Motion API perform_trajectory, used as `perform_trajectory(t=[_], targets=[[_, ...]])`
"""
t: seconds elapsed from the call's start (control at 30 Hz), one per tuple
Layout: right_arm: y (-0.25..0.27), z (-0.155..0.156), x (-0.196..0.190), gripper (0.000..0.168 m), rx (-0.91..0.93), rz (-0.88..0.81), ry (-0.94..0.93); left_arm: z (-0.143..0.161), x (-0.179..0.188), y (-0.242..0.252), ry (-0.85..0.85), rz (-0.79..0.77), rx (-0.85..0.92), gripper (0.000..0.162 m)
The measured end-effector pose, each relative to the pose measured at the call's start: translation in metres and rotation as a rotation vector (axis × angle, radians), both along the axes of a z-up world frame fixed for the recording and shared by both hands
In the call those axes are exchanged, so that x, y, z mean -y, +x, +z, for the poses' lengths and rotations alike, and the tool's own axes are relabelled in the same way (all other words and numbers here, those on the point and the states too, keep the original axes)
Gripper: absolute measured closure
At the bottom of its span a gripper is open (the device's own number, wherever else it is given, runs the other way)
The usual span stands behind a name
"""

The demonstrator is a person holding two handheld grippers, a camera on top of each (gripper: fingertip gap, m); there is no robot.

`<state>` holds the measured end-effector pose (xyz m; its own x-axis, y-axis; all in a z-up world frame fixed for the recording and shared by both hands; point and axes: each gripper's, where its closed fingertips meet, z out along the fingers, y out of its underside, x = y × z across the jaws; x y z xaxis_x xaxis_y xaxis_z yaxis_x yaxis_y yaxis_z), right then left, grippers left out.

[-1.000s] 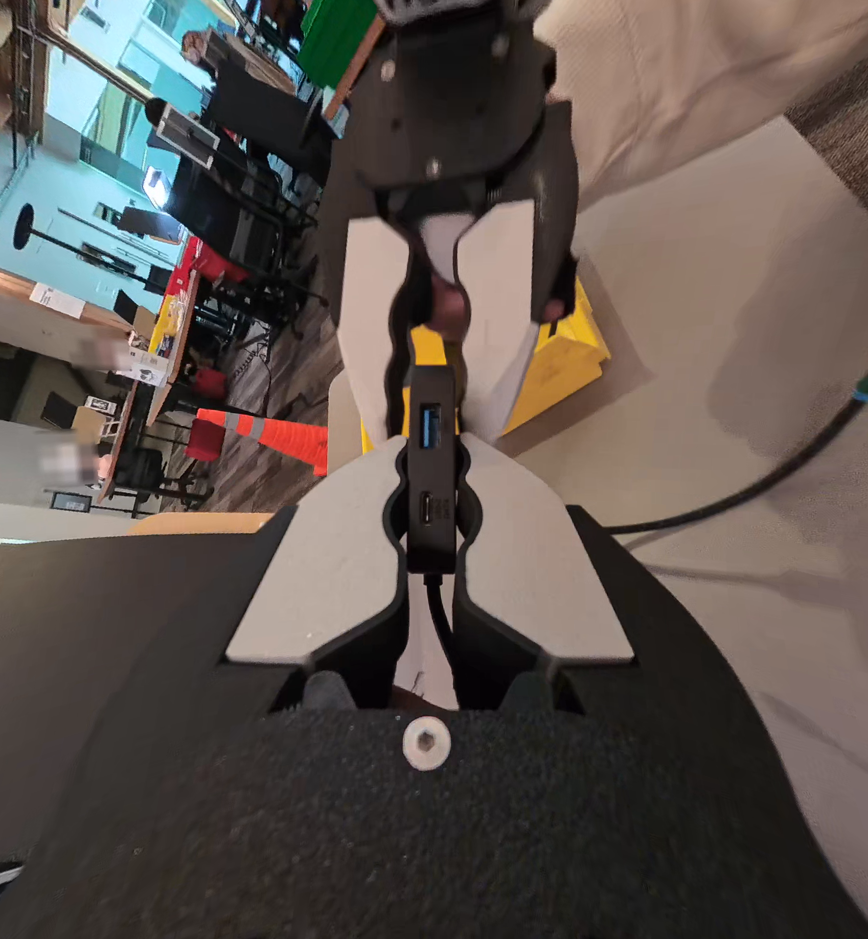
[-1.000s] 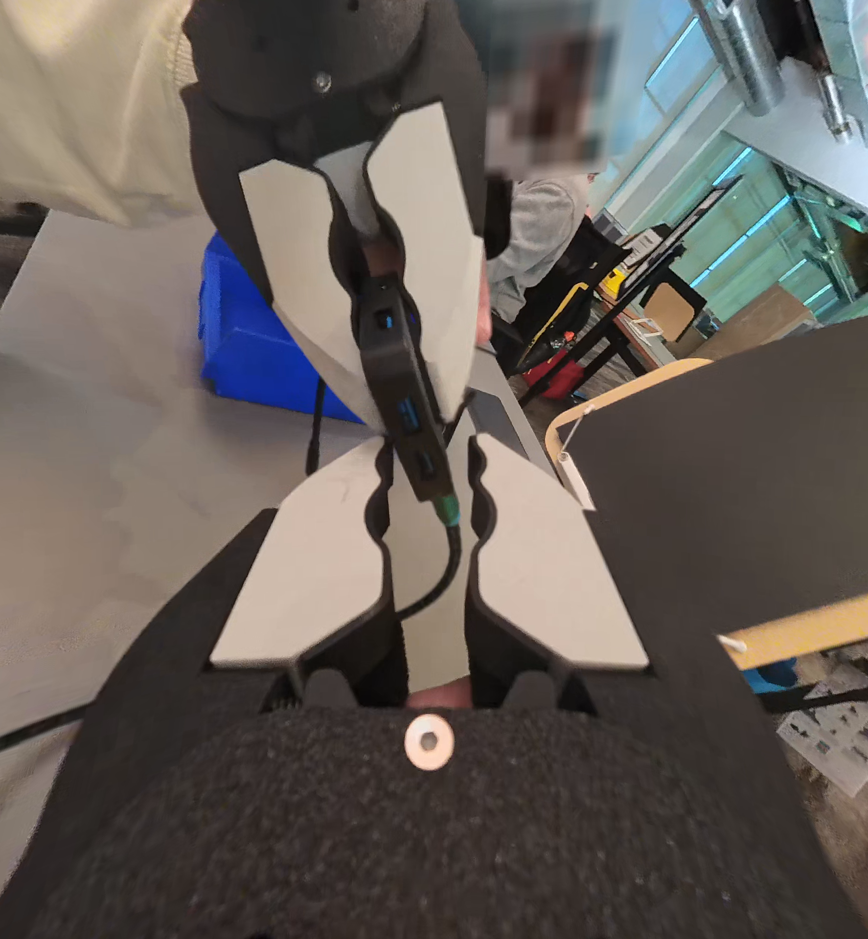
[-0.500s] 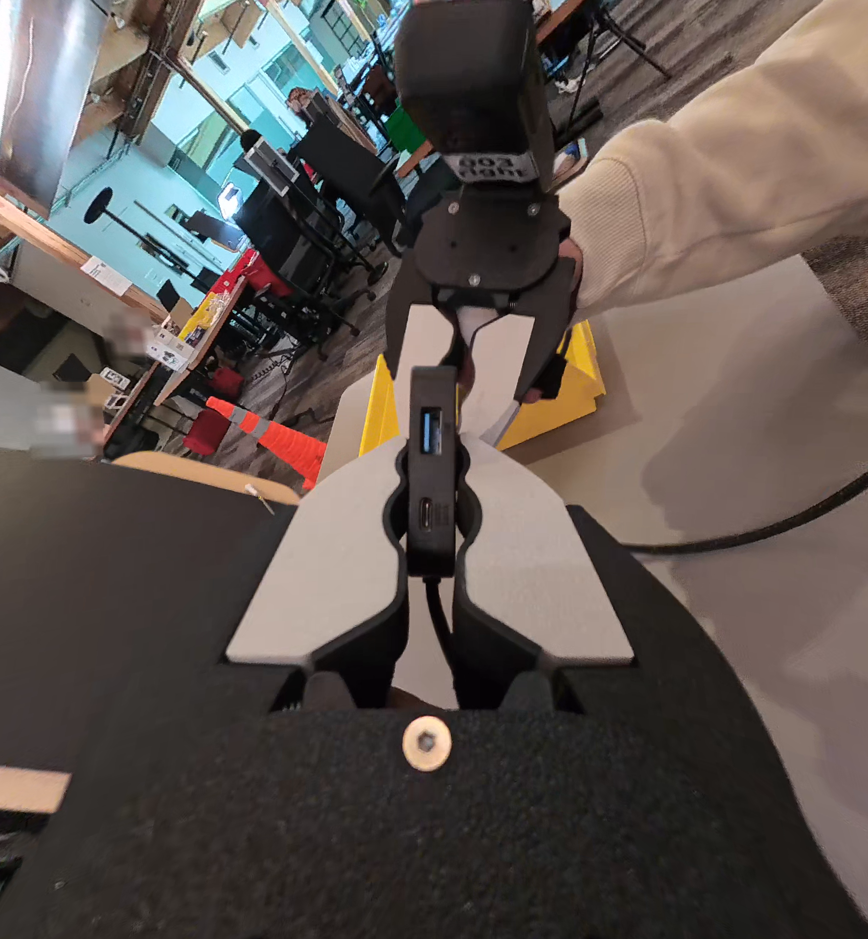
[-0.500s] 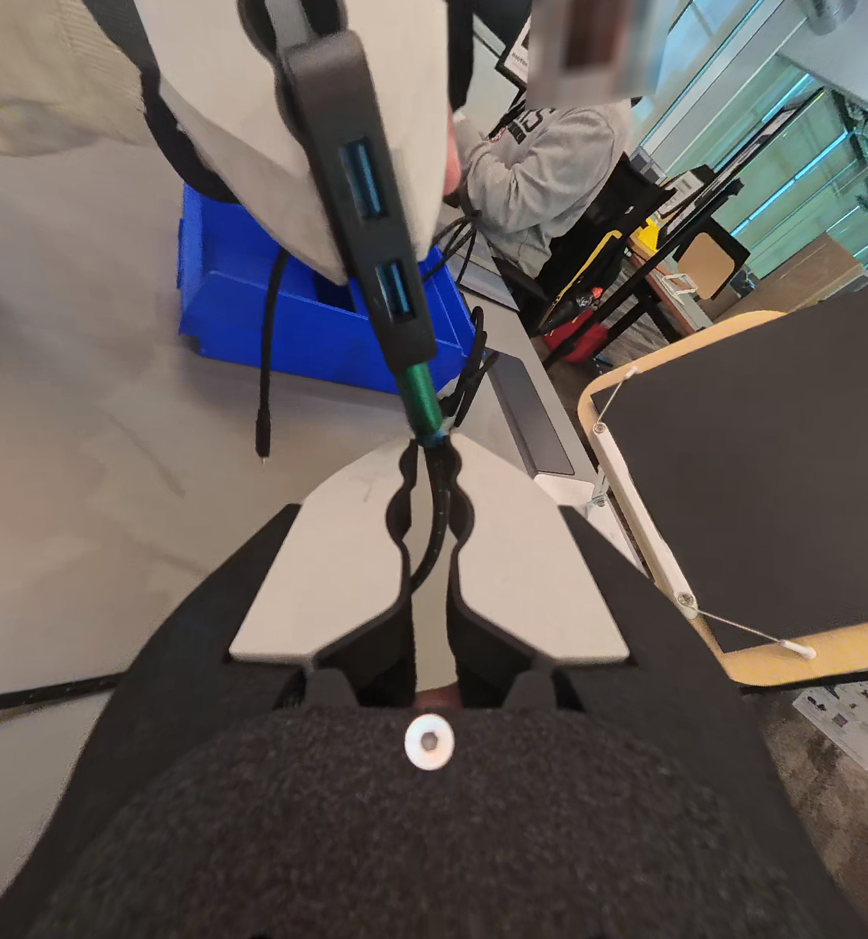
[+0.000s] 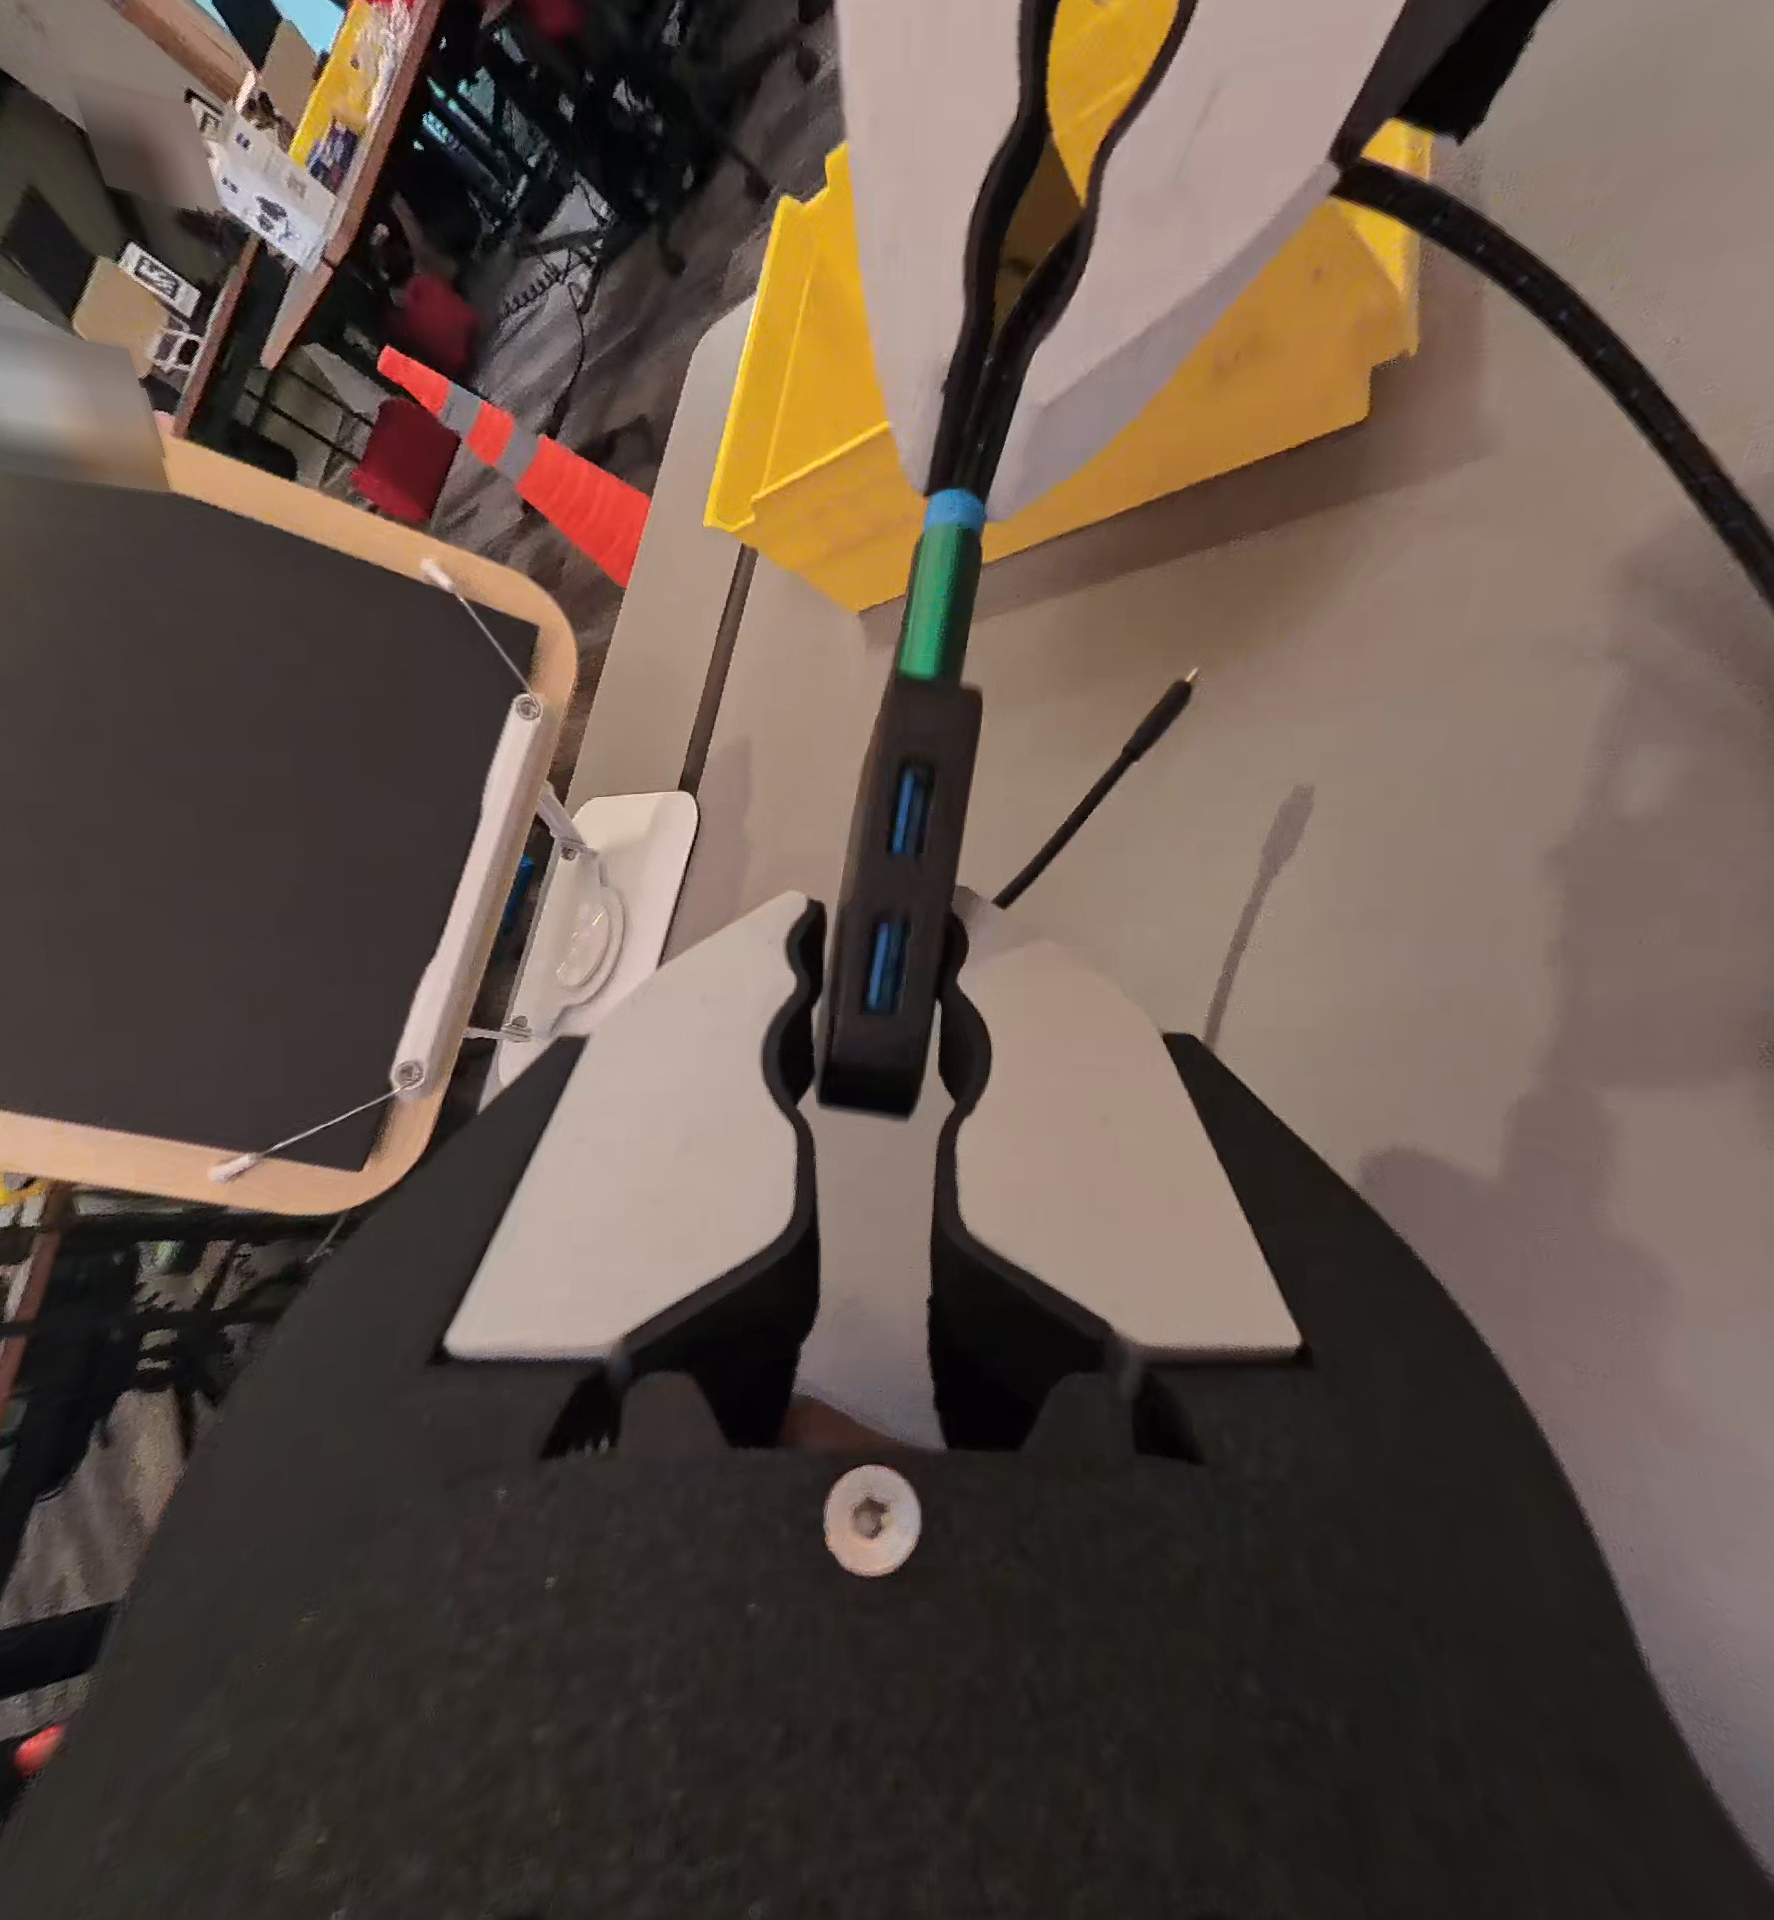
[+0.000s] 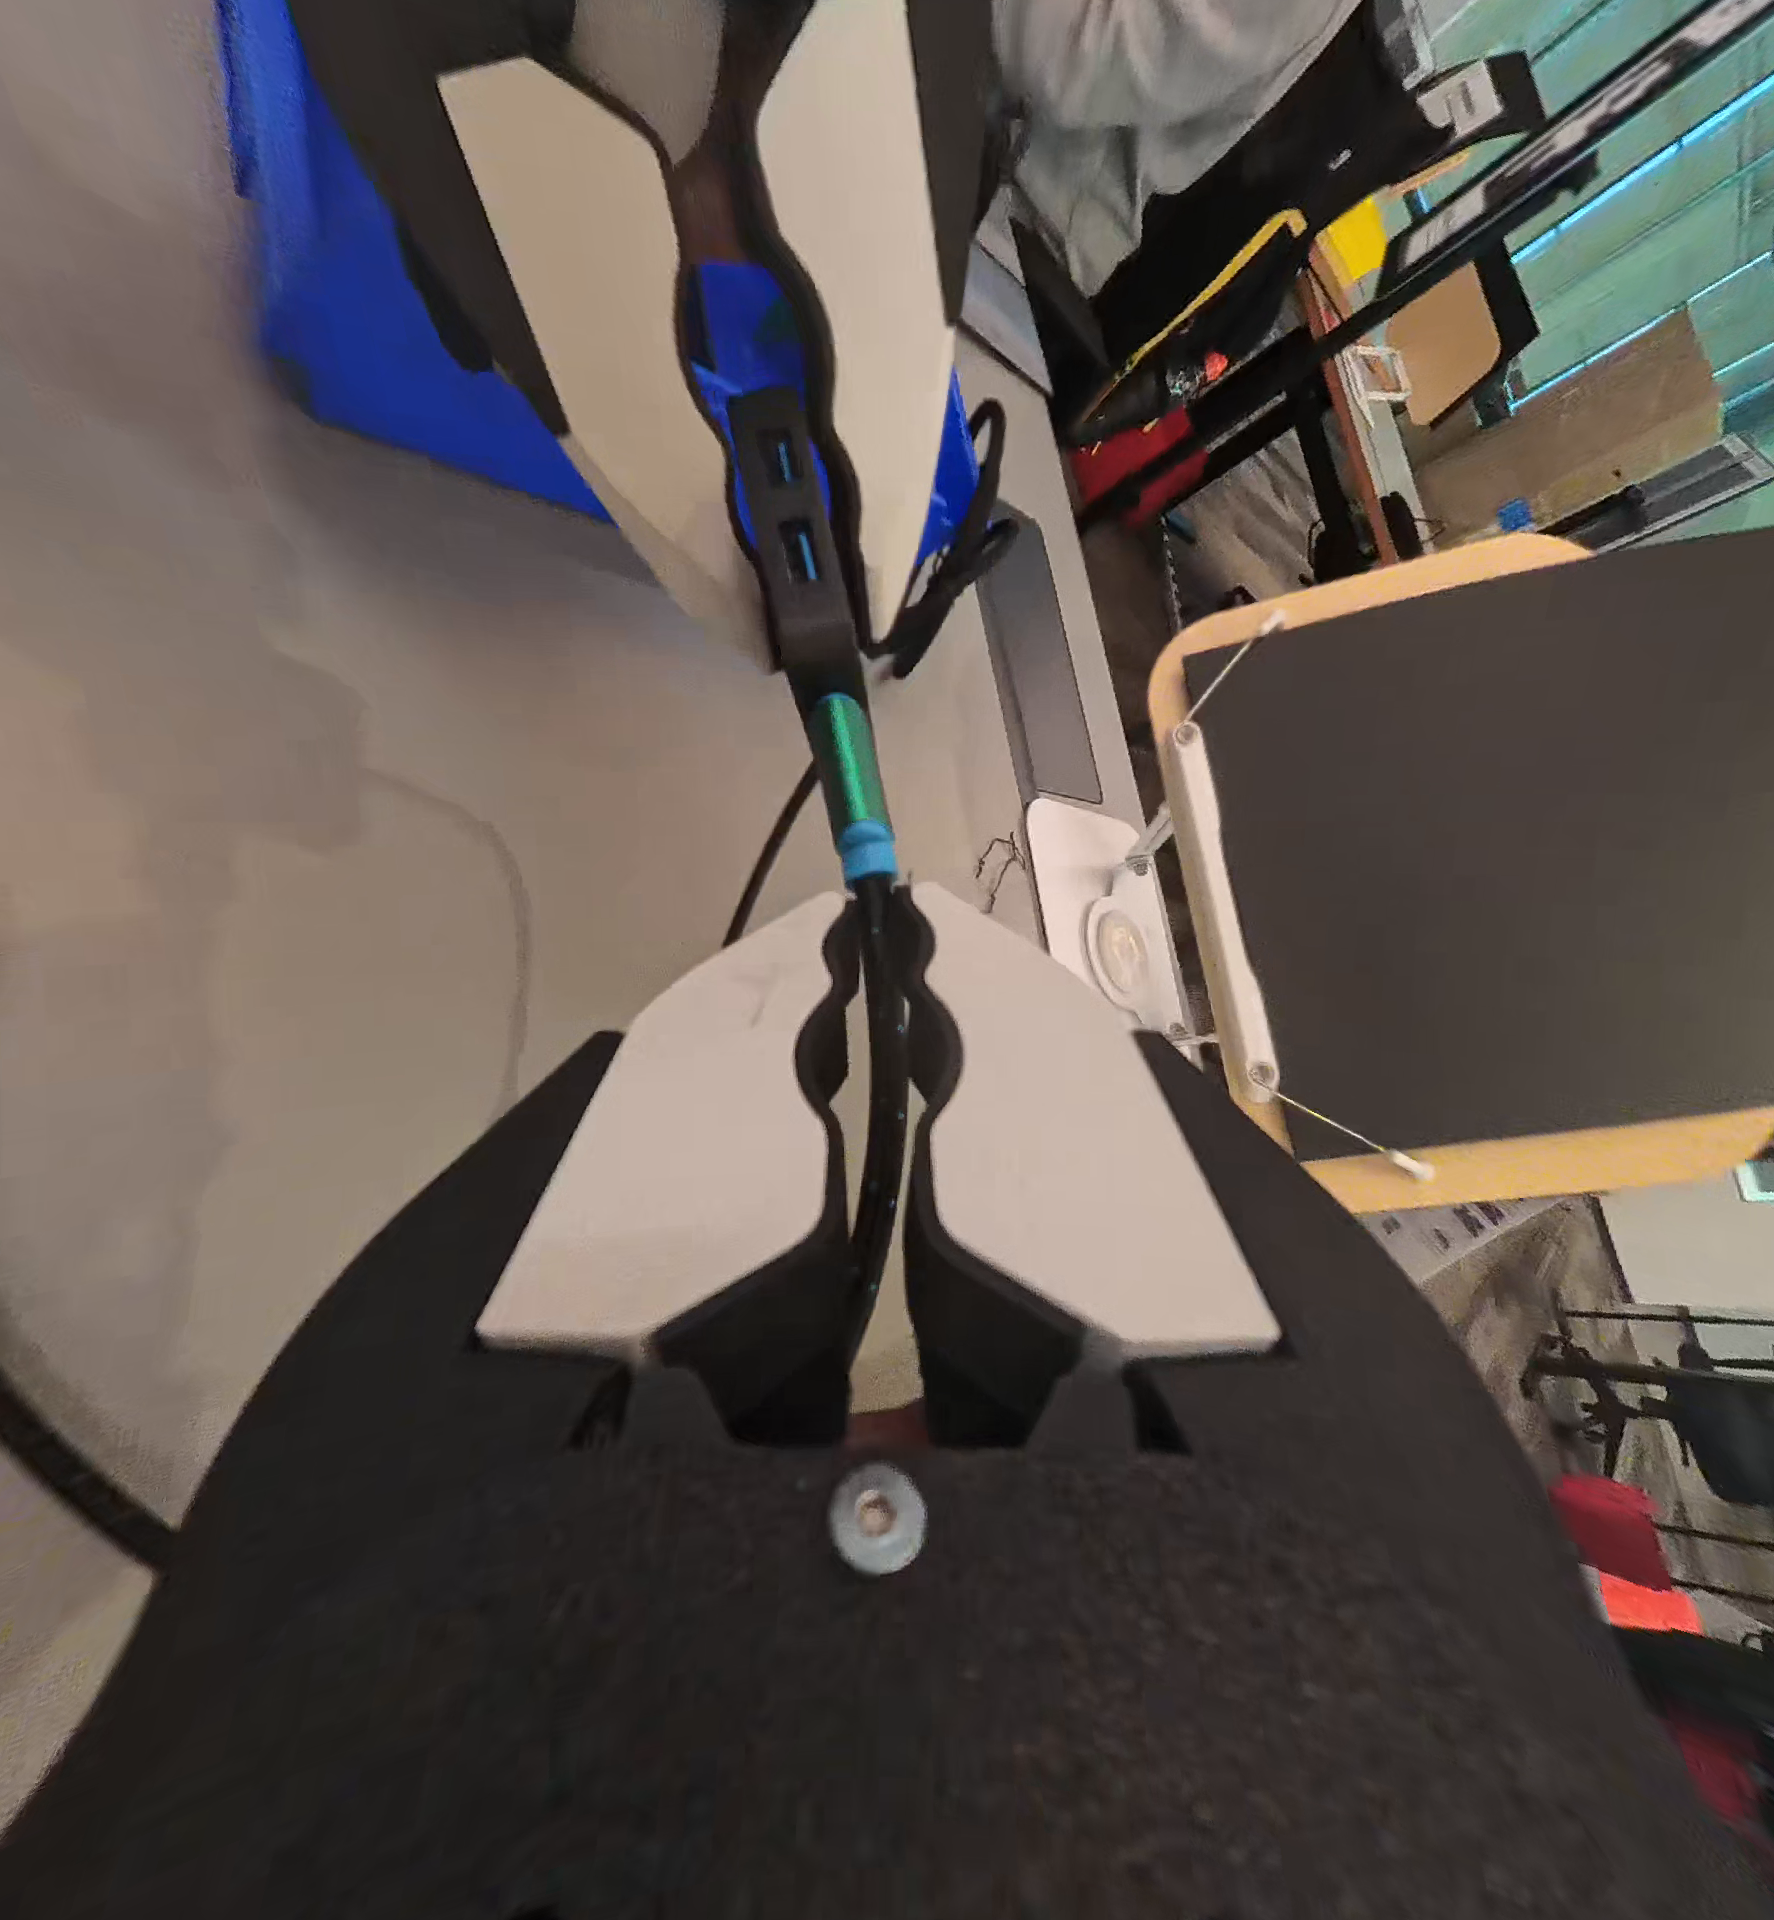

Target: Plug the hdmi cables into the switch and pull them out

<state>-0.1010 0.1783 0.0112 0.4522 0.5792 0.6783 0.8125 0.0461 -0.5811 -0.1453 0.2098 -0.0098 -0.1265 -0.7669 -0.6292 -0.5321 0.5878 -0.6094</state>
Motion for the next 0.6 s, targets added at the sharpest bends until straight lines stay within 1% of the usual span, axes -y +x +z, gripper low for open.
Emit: perform_trajectory(t=[0.1,0.2,0.33,0.37,0.43,0.5,0.53,0.57,0.6], targets=[[-0.007,-0.004,0.003,0.163,0.039,-0.005,0.022,-0.006,-0.001,0.004,0.094,0.05,-0.048,0.14],[-0.013,-0.002,0.009,0.163,0.097,-0.013,0.058,-0.01,-0.001,0.009,0.18,0.058,-0.07,0.147],[-0.021,-0.002,0.017,0.163,0.083,0.003,0.04,-0.015,-0.001,0.018,0.327,0.05,-0.075,0.149],[-0.02,-0.003,0.017,0.163,0.054,0.005,0.029,-0.015,-0.002,0.021,0.358,0.058,-0.064,0.149],[-0.019,-0.006,0.019,0.162,-0.059,0.027,-0.024,-0.015,-0.003,0.024,0.415,0.05,-0.033,0.149],[-0.016,-0.008,0.02,0.163,-0.196,0.051,-0.081,-0.019,-0.006,0.027,0.417,0.062,-0.015,0.149],[-0.014,-0.006,0.021,0.166,-0.265,0.061,-0.085,-0.024,-0.009,0.027,0.416,0.076,-0.028,0.149],[-0.012,-0.001,0.022,0.165,-0.314,0.065,-0.075,-0.029,-0.012,0.027,0.425,0.085,-0.041,0.149],[-0.009,0.002,0.023,0.163,-0.325,0.061,-0.062,-0.033,-0.014,0.027,0.439,0.091,-0.05,0.149]])
